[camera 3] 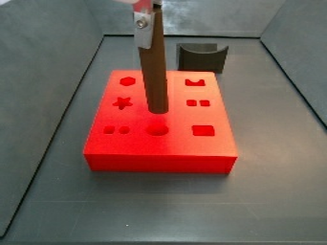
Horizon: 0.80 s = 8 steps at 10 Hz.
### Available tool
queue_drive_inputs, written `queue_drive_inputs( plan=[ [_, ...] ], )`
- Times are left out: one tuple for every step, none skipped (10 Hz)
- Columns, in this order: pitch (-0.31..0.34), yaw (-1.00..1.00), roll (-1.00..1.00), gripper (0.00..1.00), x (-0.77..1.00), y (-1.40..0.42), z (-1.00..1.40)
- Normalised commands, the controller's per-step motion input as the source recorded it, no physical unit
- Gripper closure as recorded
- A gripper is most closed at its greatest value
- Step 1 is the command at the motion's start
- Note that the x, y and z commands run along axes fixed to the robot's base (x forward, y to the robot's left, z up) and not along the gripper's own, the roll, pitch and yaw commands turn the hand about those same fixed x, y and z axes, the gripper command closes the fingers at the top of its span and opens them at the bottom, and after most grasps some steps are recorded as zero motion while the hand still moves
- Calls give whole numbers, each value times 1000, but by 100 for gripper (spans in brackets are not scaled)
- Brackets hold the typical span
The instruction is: Insert the oval object.
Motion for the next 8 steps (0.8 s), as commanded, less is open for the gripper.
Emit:
queue_drive_inputs(
  plan=[
    [0,0,0,100,29,0,0],
    [46,0,0,100,160,-291,0],
    [79,120,34,100,351,-494,-71],
    [17,154,4,100,114,-337,-49],
    [0,0,0,100,0,-83,0],
    [0,37,29,100,0,-180,-89],
    [0,163,0,100,-69,-17,-146],
    [-4,377,0,100,-74,-23,-180]
  ],
)
